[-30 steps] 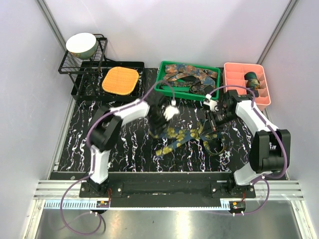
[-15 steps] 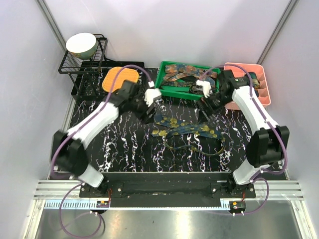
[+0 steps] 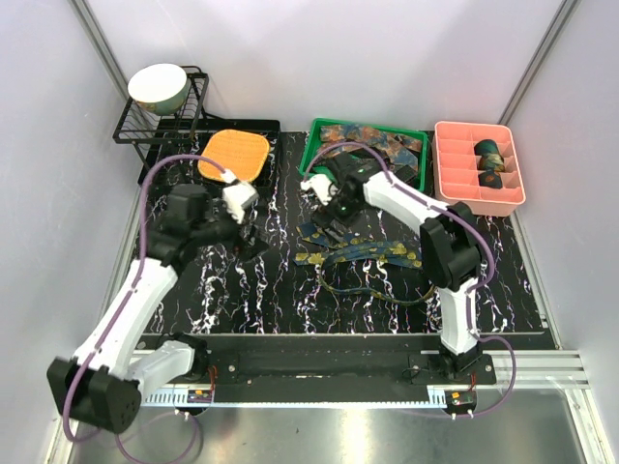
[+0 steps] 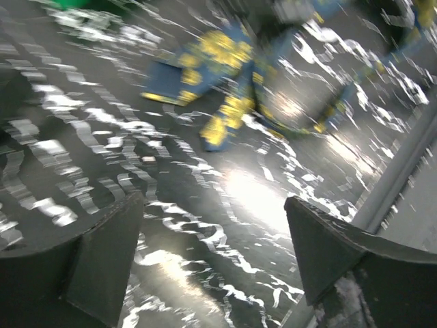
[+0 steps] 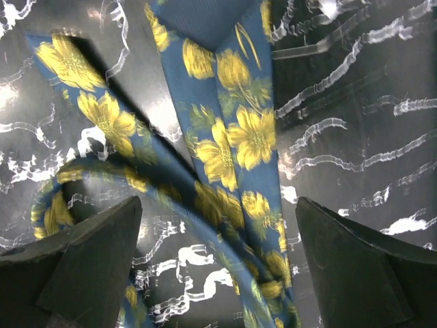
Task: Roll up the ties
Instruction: Flatten out the tie at the center of the board.
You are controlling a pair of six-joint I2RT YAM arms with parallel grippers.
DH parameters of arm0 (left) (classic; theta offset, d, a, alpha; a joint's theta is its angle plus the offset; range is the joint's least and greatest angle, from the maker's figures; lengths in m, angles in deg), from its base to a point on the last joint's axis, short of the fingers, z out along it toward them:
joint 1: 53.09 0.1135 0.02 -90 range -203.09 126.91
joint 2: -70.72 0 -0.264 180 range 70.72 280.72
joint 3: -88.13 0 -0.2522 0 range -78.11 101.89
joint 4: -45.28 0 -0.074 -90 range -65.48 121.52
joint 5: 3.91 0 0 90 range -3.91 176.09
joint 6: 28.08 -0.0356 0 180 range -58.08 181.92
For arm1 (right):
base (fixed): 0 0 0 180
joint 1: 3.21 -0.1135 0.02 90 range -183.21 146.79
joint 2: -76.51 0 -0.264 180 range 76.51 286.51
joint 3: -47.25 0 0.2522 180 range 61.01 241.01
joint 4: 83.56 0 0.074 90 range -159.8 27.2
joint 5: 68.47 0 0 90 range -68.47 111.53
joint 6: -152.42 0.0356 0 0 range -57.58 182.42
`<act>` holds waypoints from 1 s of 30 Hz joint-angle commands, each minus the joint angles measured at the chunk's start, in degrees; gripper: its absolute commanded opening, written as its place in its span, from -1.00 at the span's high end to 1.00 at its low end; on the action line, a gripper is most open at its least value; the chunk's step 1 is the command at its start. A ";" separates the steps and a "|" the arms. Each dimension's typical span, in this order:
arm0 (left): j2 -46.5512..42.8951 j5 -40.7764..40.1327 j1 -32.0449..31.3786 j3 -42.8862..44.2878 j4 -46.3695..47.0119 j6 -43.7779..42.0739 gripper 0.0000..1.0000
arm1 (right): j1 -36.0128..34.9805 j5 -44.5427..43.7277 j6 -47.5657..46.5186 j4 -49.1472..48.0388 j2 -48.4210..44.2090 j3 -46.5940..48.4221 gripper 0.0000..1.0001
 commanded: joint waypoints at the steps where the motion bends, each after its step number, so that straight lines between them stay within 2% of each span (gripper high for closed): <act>1: -5.30 1.90 4.60 0.30 0.17 0.54 -0.81 | -5.36 -7.07 1.03 -8.68 -2.33 -3.44 -0.99; 5: -6.27 4.00 6.36 -0.32 -0.97 0.10 -0.82 | -10.01 -11.73 0.51 -11.06 -0.23 -5.30 -0.99; 14: -7.06 6.03 7.42 -1.37 -1.50 -1.22 -0.83 | -12.66 -17.18 -2.22 -12.82 3.64 -5.12 -0.99; 22: -7.15 6.38 8.12 -1.72 -1.85 -2.71 -0.83 | -11.09 -13.68 -4.15 -11.86 7.24 -4.51 -0.98; 24: -7.23 6.38 8.47 -1.64 -1.85 -2.97 -0.83 | -10.21 -9.55 -4.15 -9.94 8.47 -3.11 -0.73; 25: -7.32 6.38 8.64 -1.64 -1.85 -3.06 -0.83 | -9.68 -8.06 -4.15 -8.88 10.04 -2.40 -0.45; 26: -7.24 6.38 8.73 -1.46 -1.85 -3.06 -0.83 | -8.28 -5.61 -3.37 -7.99 10.84 -1.61 -0.31; 30: -6.88 6.91 10.31 -1.55 -1.94 -2.45 -0.83 | -5.02 0.20 -1.96 -2.98 14.19 3.21 0.15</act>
